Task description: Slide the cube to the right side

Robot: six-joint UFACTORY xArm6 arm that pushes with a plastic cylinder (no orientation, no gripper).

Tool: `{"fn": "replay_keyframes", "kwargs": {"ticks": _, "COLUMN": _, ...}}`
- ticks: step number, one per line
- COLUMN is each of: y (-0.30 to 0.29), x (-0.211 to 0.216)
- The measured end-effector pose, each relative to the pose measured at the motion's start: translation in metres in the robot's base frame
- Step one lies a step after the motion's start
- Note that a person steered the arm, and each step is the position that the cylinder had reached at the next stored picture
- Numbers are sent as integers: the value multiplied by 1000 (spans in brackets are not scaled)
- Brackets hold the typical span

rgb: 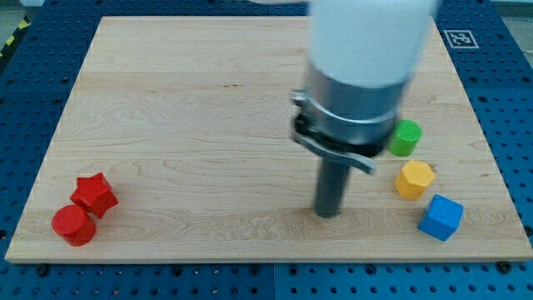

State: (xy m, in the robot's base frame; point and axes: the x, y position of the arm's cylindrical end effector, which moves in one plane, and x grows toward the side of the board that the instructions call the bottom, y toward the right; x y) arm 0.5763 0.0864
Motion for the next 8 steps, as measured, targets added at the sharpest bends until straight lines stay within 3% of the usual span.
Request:
{"fn": "replay_keyframes", "kwargs": {"ticks": 4, "y": 75, "x": 23}}
{"fn": "replay_keyframes", "kwargs": {"ticks": 8, "y": 80, "x": 20}}
